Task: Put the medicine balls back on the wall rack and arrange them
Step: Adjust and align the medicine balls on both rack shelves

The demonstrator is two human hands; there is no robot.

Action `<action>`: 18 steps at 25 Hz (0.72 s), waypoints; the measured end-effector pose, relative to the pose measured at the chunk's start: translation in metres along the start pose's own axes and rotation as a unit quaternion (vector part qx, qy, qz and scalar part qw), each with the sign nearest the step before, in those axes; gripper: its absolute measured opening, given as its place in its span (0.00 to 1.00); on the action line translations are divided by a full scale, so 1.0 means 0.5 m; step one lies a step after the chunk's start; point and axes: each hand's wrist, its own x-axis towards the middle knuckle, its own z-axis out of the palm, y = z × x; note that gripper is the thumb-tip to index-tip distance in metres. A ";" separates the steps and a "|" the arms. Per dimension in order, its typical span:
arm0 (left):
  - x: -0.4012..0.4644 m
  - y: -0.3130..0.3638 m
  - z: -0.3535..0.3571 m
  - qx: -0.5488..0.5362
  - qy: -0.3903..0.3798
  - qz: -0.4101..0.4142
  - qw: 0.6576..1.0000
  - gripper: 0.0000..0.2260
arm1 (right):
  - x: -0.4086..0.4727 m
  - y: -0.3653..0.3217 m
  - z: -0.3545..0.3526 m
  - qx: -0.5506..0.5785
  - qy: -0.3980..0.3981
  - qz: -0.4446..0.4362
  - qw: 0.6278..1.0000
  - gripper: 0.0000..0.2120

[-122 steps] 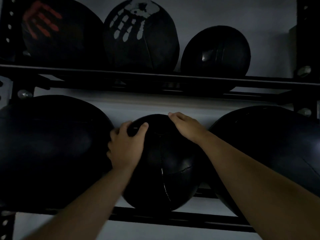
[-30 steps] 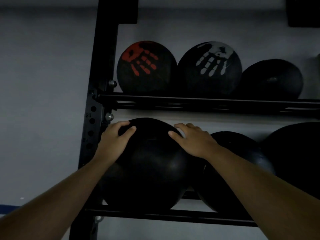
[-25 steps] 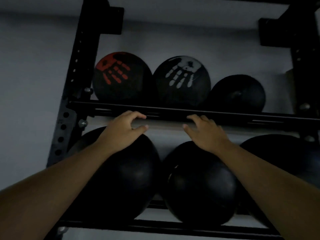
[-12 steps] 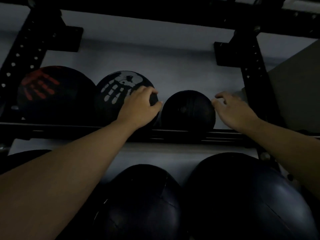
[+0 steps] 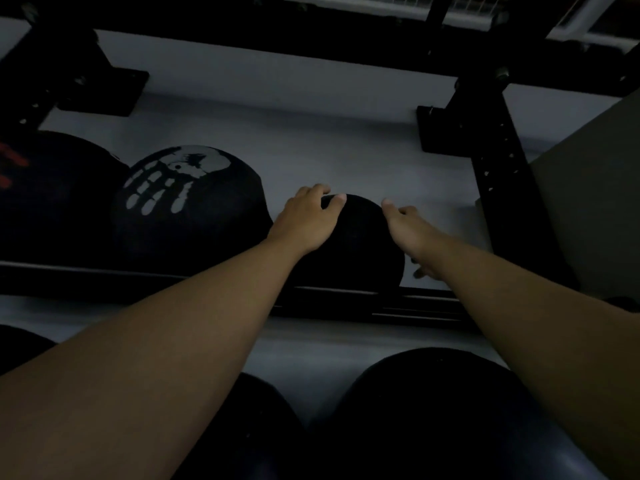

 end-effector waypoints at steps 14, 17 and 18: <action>0.004 -0.013 0.049 0.050 0.082 -0.052 0.994 0.24 | 0.091 -0.013 0.094 0.054 0.012 -0.035 0.998 0.46; -0.002 0.002 0.076 0.070 0.127 -0.072 0.987 0.23 | 0.112 -0.003 0.088 0.070 -0.012 -0.054 0.996 0.46; -0.007 0.003 0.082 0.072 0.137 -0.074 0.985 0.23 | 0.116 0.001 0.086 0.073 -0.020 -0.061 0.995 0.46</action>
